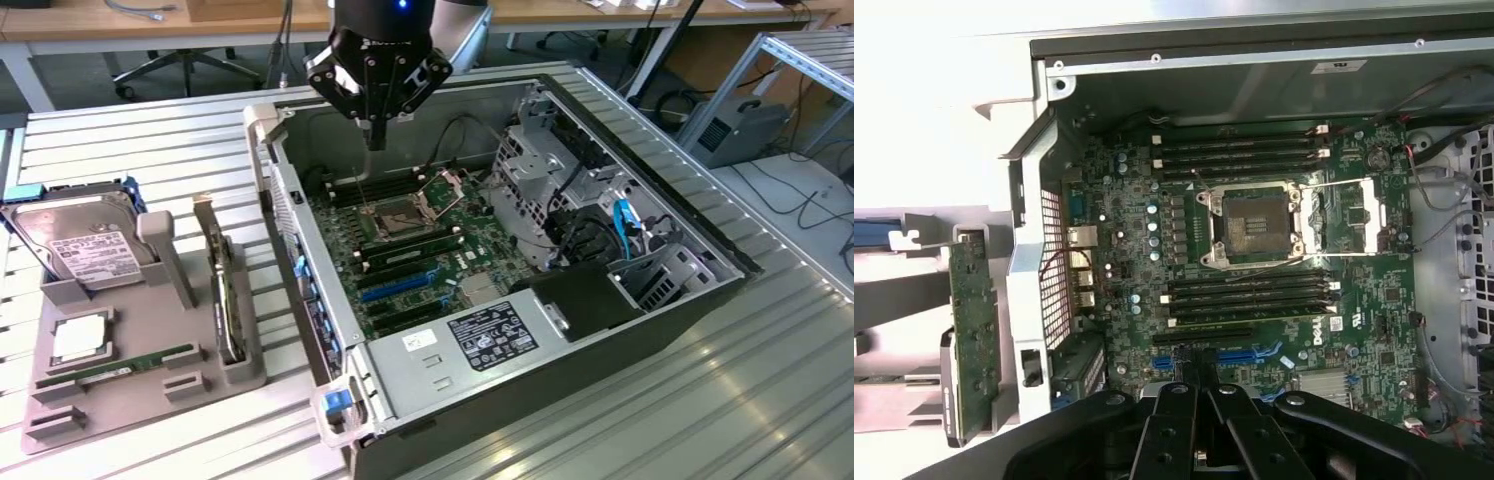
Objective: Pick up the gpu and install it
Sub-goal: 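Reach for the gpu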
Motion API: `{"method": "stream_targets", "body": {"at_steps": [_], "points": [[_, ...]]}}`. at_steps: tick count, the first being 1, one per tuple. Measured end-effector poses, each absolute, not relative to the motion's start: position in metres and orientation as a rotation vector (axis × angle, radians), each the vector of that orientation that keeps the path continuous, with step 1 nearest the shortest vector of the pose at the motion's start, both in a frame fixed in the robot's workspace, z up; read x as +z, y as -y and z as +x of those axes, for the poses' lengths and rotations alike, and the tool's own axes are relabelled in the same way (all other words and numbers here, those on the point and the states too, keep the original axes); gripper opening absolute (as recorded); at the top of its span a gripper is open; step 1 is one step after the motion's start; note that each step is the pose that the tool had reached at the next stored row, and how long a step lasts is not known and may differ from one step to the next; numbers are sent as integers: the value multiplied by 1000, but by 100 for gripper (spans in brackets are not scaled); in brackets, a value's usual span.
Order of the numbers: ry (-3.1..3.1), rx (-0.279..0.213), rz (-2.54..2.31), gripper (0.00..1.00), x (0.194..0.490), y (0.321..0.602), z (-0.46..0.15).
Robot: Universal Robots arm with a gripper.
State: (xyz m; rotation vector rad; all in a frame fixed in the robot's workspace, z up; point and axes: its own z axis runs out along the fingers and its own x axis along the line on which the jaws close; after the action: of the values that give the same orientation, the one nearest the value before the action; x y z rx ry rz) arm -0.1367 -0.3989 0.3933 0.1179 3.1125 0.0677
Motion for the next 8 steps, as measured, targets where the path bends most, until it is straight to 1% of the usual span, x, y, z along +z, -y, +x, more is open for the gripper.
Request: {"method": "stream_targets", "body": {"at_steps": [8], "points": [[-3112,68,118,11,393,399,-139]]}}
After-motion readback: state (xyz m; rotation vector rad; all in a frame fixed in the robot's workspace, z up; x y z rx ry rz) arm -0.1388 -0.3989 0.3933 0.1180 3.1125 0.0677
